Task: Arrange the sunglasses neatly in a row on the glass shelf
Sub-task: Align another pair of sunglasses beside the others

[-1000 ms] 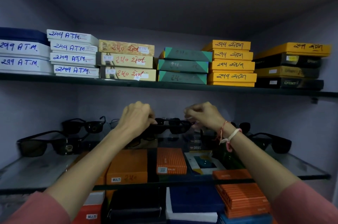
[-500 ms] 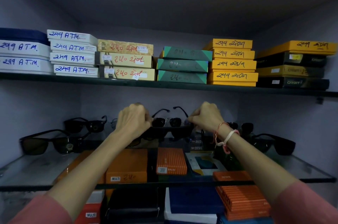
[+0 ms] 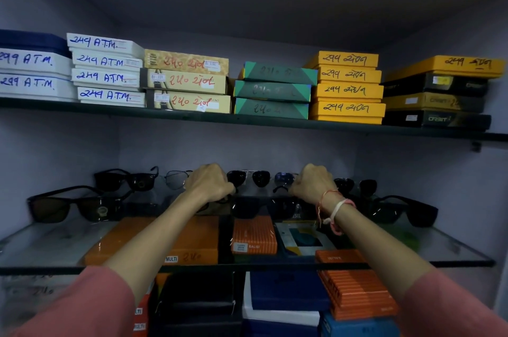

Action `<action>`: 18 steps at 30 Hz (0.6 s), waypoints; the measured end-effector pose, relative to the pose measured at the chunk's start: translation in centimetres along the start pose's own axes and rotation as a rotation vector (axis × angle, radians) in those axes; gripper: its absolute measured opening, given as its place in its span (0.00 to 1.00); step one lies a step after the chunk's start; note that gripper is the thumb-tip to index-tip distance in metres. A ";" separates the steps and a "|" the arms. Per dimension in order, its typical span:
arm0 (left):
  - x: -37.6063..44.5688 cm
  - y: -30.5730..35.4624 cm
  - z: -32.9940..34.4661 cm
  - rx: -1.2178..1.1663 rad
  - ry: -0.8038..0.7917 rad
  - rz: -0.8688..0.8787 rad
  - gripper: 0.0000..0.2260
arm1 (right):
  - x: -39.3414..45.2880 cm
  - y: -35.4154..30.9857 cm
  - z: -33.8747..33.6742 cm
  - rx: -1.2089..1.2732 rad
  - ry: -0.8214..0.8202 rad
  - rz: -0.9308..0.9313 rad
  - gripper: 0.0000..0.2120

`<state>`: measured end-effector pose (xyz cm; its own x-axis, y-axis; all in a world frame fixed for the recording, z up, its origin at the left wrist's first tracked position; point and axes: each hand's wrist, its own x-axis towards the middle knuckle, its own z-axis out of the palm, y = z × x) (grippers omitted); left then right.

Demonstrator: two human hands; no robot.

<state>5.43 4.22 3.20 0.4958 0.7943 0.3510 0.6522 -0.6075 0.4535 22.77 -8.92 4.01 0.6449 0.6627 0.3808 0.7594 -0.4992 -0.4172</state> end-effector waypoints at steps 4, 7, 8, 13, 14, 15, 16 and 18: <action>0.1 -0.2 0.7 0.042 0.045 0.004 0.16 | 0.0 -0.3 0.7 -0.030 0.024 -0.011 0.14; 0.3 -0.6 0.9 0.013 0.034 0.002 0.21 | 0.2 -0.3 0.9 -0.044 0.029 -0.018 0.15; 0.3 -1.0 0.7 -0.004 0.031 0.009 0.21 | 0.2 -0.2 0.9 -0.047 0.027 -0.020 0.15; 0.5 -3.5 -0.8 0.227 -0.003 -0.025 0.24 | 0.6 -0.1 1.3 -0.032 0.008 -0.036 0.14; 0.4 -4.0 -1.1 0.254 -0.042 -0.052 0.23 | 0.7 -0.1 1.4 -0.031 0.007 -0.038 0.14; 0.4 -4.5 -1.3 0.255 -0.071 -0.074 0.21 | 0.7 -0.1 1.4 -0.034 0.006 -0.040 0.14; 0.3 -5.0 -1.4 0.244 -0.078 -0.090 0.19 | 0.7 0.0 1.5 -0.039 0.007 -0.042 0.15; 0.2 -5.7 -1.7 0.220 -0.049 -0.110 0.17 | 0.8 -0.1 1.5 -0.052 0.010 -0.039 0.16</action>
<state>0.79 7.86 2.11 0.4386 0.8581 0.2670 0.8102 -0.5061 0.2957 23.08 -7.53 3.06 0.6153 0.6765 0.4046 0.7873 -0.5015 -0.3587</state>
